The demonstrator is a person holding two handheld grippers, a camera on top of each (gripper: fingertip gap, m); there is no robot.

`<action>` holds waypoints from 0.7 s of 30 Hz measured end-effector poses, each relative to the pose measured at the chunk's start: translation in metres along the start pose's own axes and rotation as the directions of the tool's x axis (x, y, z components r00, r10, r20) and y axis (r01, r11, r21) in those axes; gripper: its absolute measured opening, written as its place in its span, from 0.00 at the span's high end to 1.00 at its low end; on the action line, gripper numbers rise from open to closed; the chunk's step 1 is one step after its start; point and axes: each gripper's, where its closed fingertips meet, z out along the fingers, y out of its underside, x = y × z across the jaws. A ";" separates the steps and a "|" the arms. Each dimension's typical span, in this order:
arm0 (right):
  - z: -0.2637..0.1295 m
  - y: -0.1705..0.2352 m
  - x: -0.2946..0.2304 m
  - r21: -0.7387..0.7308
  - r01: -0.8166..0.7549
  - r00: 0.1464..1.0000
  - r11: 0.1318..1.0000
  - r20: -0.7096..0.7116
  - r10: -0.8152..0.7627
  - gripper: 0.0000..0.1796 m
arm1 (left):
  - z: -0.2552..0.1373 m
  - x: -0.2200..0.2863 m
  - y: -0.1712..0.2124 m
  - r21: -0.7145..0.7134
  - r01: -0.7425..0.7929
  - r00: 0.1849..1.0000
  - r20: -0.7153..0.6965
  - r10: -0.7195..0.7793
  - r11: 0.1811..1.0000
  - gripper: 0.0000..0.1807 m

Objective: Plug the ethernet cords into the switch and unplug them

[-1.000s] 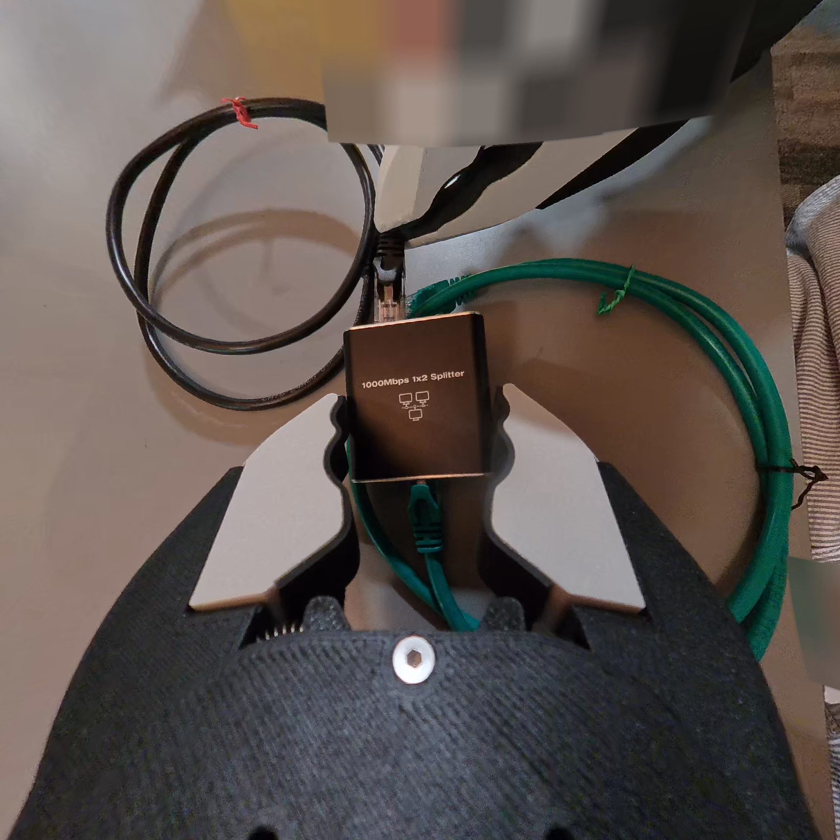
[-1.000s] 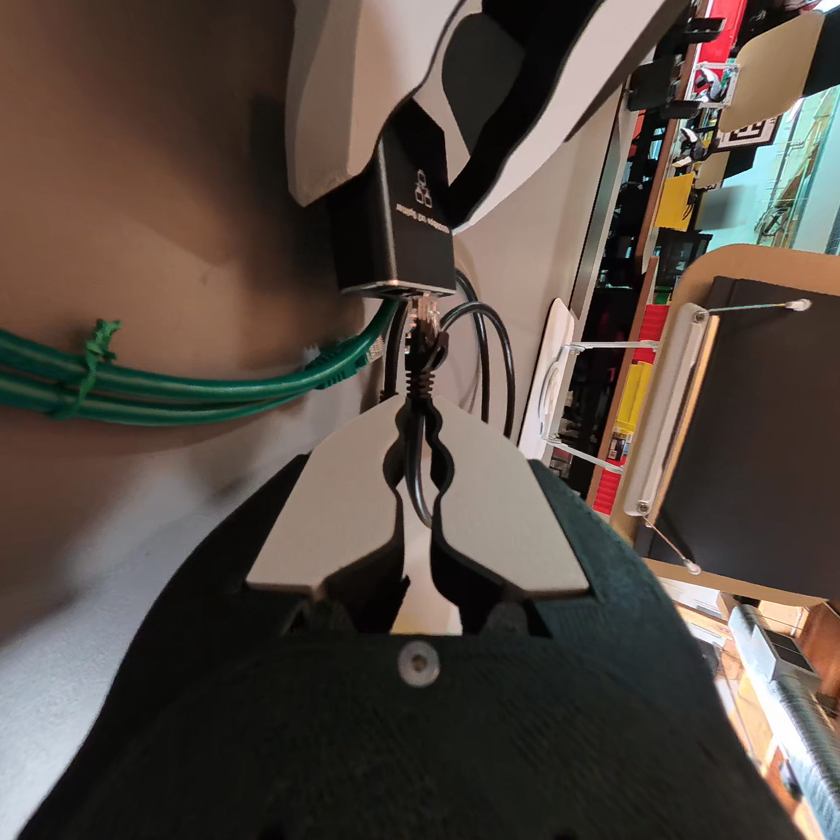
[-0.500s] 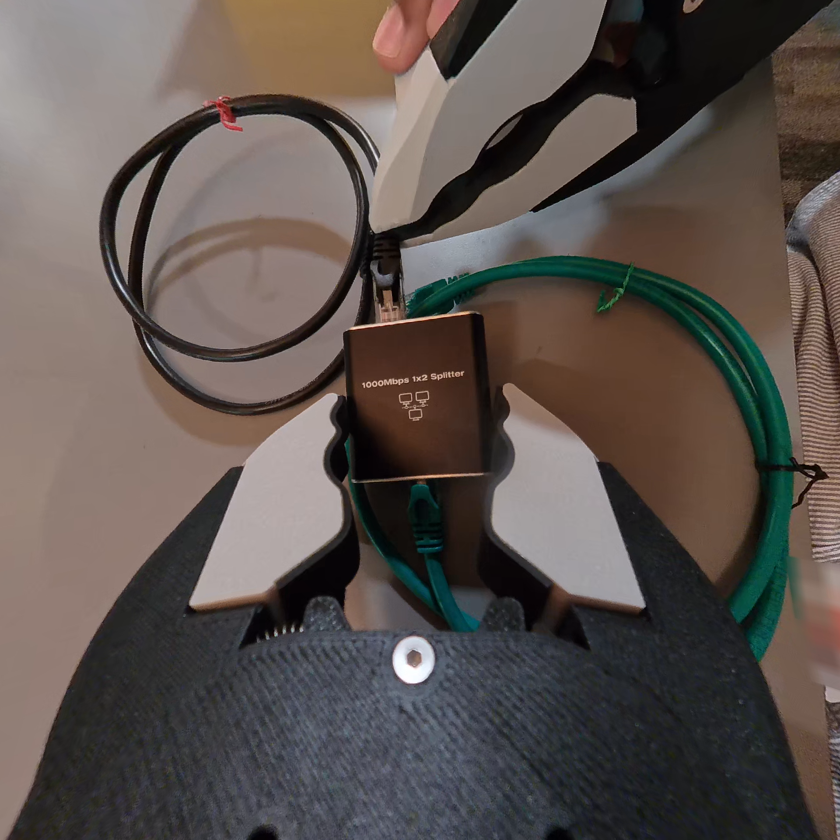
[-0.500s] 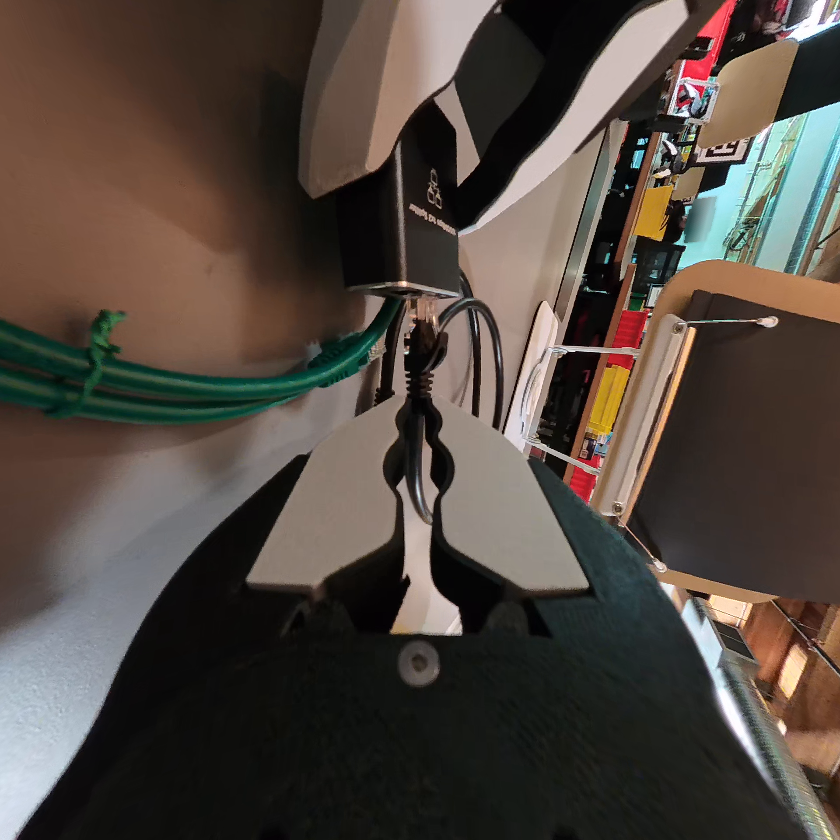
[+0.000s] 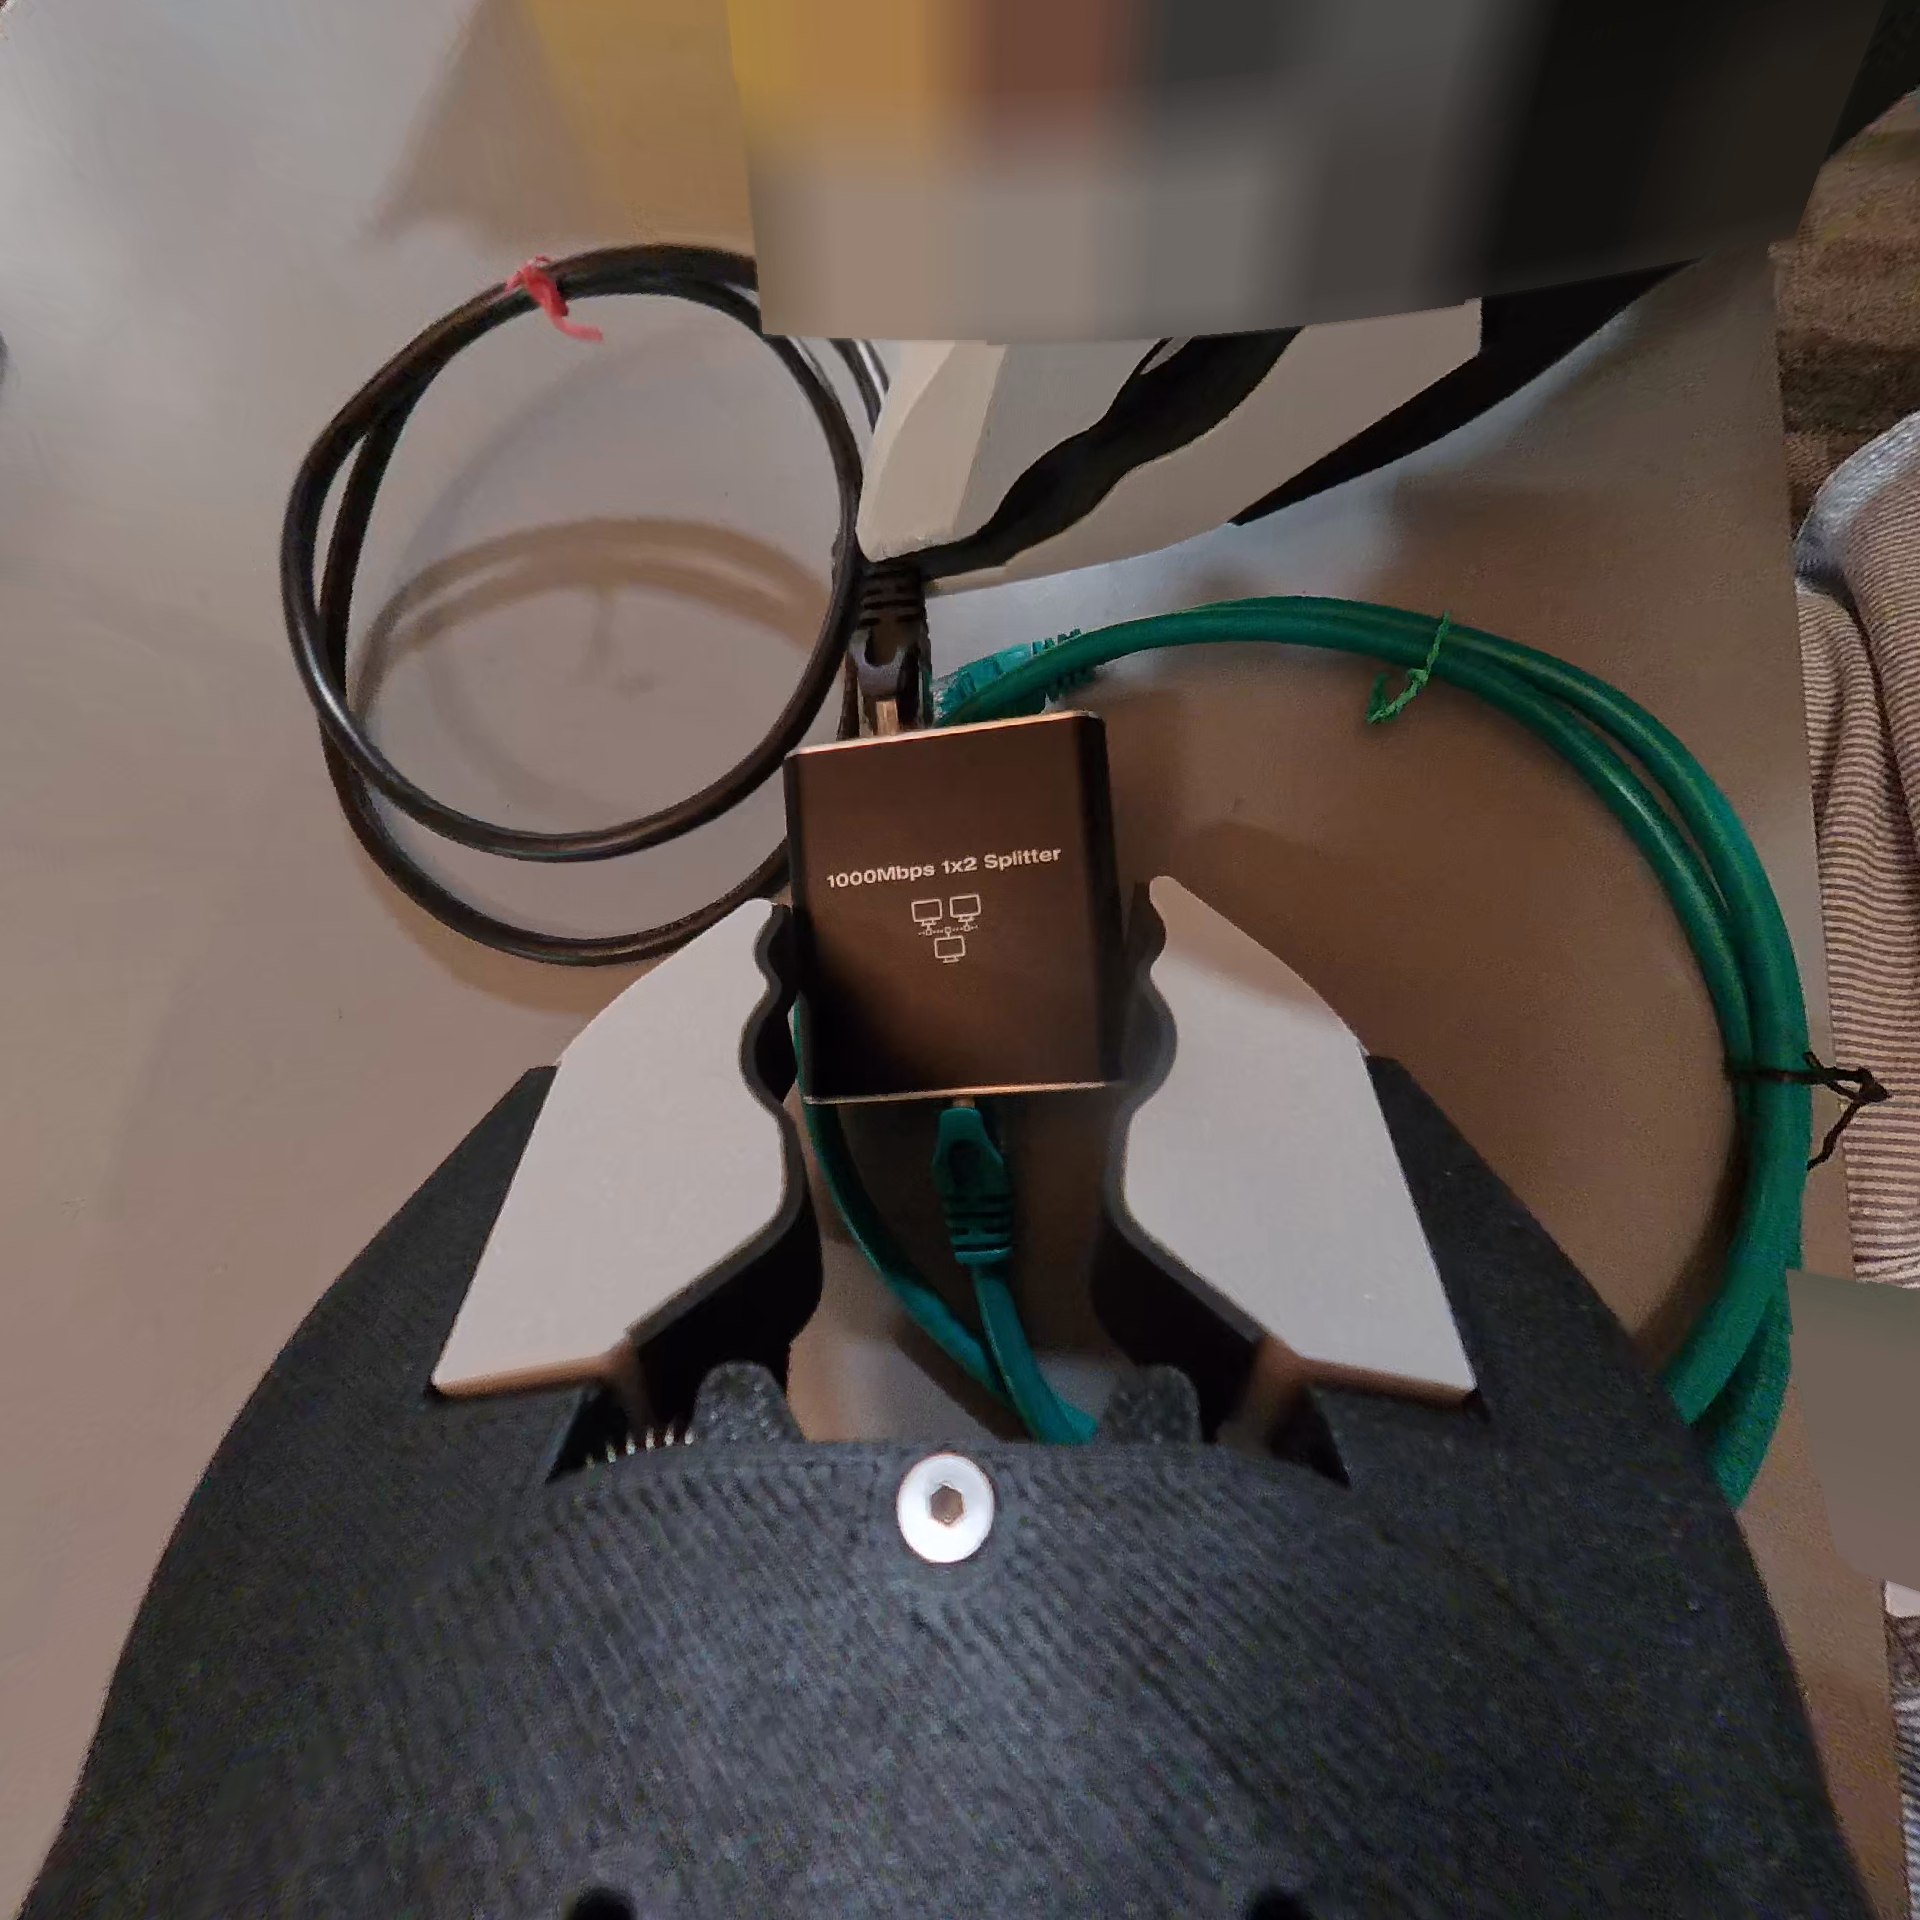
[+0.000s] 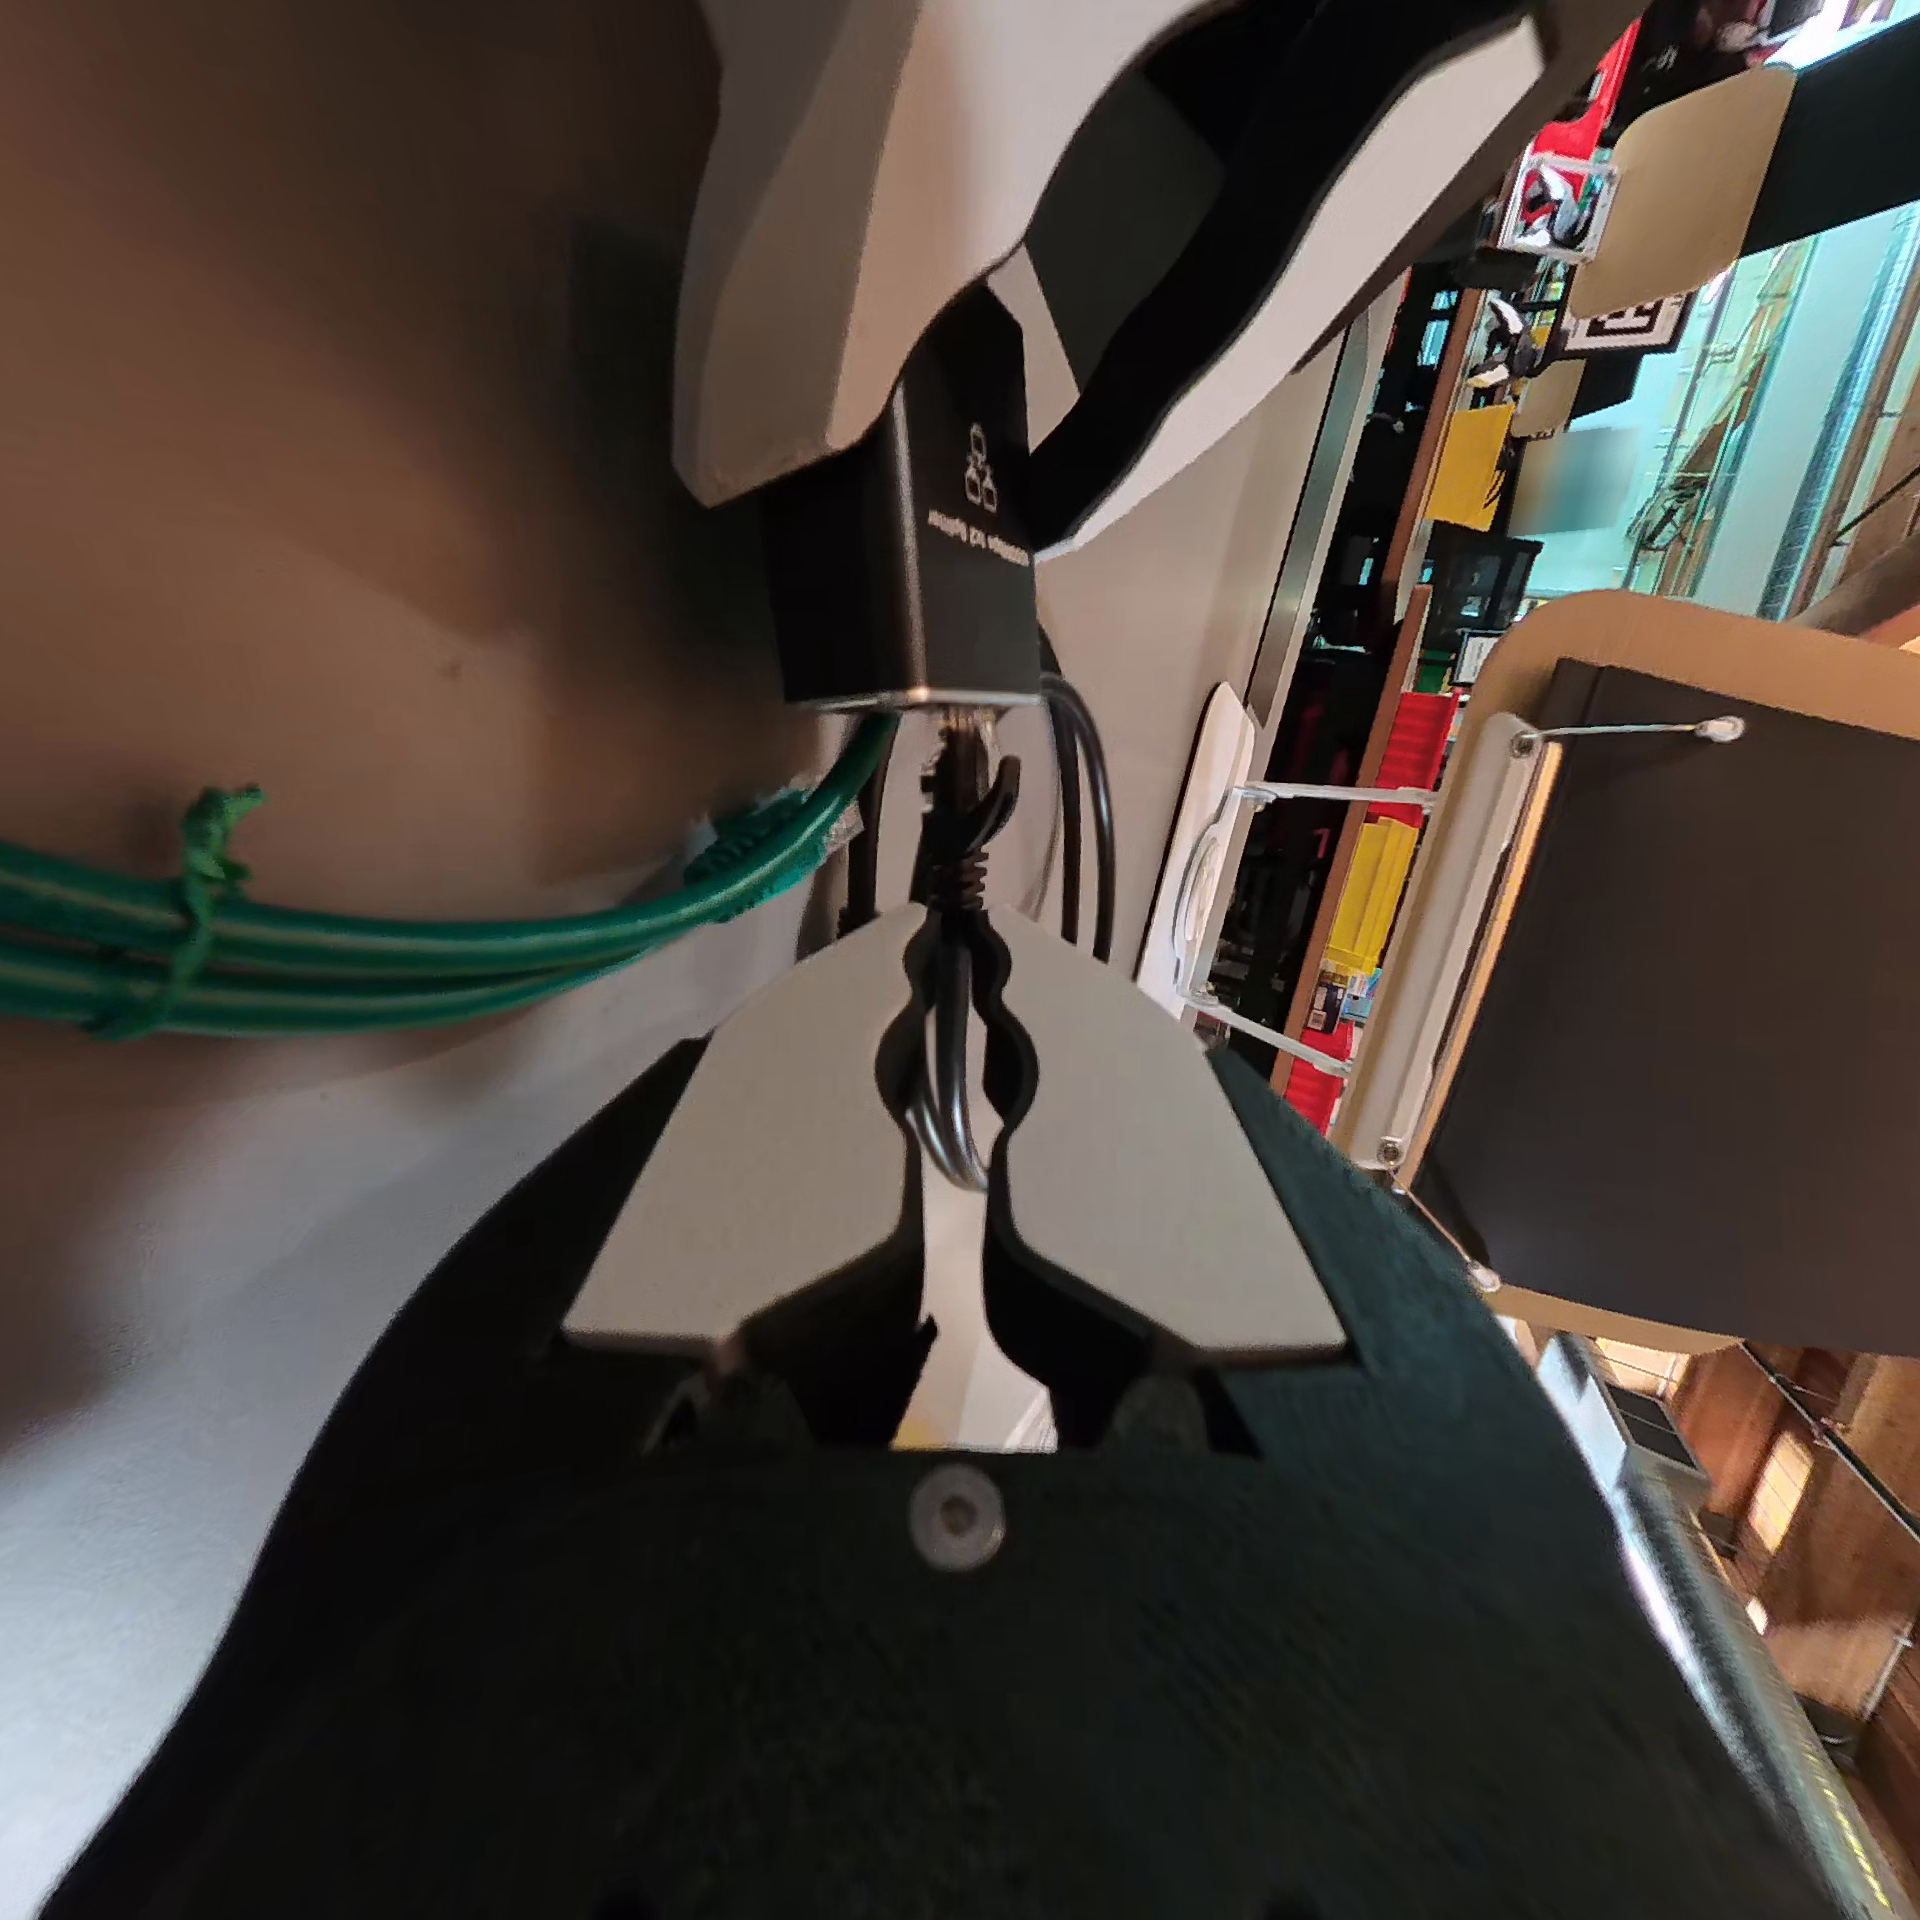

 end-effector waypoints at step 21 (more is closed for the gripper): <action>-0.013 0.021 0.042 0.282 -0.740 0.671 0.611 0.241 0.701 0.88 | 0.002 -0.001 0.002 -0.020 0.002 1.000 0.014 -0.002 1.000 0.65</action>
